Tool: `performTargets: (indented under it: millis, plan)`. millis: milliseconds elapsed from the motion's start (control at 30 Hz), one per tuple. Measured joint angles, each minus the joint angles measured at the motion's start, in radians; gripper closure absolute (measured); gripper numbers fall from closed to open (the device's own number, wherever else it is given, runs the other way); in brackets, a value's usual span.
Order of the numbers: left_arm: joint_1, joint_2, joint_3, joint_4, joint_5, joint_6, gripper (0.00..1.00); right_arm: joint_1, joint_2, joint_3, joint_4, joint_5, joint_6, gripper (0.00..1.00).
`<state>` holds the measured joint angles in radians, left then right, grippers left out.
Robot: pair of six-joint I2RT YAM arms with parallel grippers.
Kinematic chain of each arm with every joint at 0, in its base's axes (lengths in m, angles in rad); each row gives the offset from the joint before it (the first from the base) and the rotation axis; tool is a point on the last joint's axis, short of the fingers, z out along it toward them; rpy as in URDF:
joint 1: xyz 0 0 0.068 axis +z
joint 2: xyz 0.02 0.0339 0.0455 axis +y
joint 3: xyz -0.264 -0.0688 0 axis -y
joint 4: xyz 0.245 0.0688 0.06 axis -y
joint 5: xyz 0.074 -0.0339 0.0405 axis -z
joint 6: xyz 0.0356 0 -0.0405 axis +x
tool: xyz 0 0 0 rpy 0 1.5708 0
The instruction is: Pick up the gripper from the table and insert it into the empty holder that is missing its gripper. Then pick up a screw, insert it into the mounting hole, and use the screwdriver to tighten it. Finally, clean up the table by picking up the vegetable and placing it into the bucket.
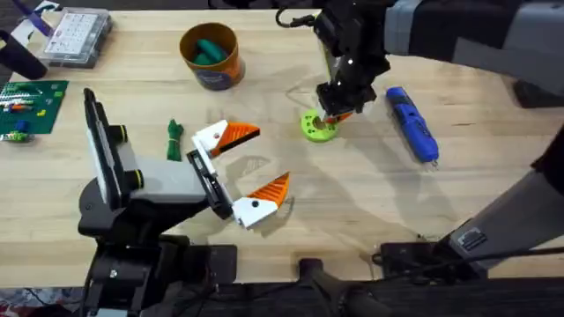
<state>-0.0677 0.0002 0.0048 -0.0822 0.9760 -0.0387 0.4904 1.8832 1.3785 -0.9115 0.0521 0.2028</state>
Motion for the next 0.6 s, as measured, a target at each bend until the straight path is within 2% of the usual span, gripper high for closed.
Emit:
performTargets:
  millis: [133, 600]
  plan:
    - [0.0, 0.0, 0.0, 0.0, 0.0, 0.0, 0.009, 0.0, -0.001, 0.0, 0.0, 0.001, 0.002, 0.986]
    - [0.0, 0.0, 0.0, 0.0, 0.0, 0.0, 0.009, 0.0, -0.001, 0.0, 0.001, 0.003, 0.003, 0.994]
